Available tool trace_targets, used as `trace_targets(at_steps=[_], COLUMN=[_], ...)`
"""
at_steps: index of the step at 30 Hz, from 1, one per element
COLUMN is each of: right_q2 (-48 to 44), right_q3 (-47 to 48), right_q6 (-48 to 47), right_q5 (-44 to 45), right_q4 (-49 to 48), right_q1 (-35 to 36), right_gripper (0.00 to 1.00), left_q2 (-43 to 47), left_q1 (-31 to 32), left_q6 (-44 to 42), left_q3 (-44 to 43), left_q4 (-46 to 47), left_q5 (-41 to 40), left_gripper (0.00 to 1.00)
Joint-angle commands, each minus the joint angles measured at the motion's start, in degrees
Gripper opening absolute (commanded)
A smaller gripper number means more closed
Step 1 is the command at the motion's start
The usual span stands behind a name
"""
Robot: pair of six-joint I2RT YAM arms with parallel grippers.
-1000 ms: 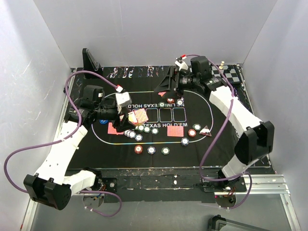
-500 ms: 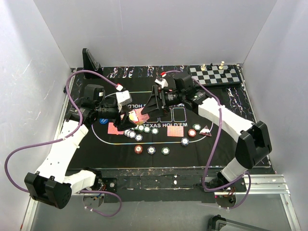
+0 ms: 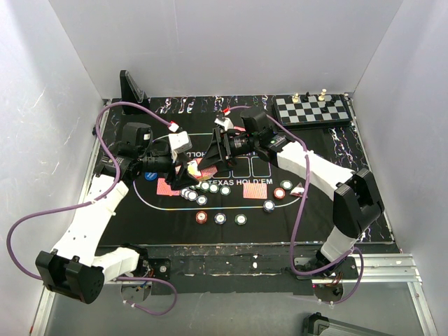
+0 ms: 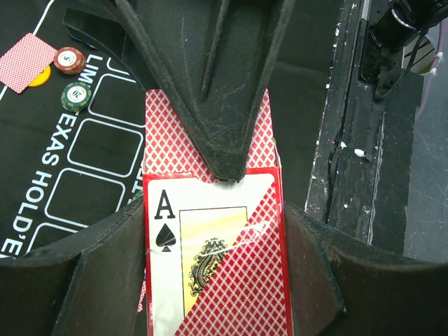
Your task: Distribute texas hold em gaming equipment
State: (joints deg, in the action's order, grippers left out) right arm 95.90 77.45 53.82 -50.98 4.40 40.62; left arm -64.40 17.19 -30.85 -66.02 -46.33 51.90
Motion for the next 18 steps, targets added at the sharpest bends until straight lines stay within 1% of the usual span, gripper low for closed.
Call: trace_targets(at_steps=[1,3,6,18], right_q2=[0.61,0.52,0.26,-2.12], right_q3=[0.42,0.07,-0.19,-3.01], right_q6=[0.67,0.67,0.67,1.90], right_q5=[-1.40,-1.40,-1.22,-1.22], right_q4=[-2.82,-2.56,-2.47,-3.88], right_q1=[-0.01,-0.10,-0.45,-3.09], right_gripper=[0.66,0.61,0.59,0.55], left_q2=[0.68,0.77,0.86,0.77], left_q1=[-0.32,-0.32,-0.31,-0.23], left_q6=[0.27,0.27,0.35,0.70], left_q3=[-2.36,-2.27,-2.36,-2.98], left_q4=[1.33,1.41,1.50,1.50], left_q5=[2.15,2.07,2.24,2.59], left_gripper=[0.00,0.00,0.00,0.00])
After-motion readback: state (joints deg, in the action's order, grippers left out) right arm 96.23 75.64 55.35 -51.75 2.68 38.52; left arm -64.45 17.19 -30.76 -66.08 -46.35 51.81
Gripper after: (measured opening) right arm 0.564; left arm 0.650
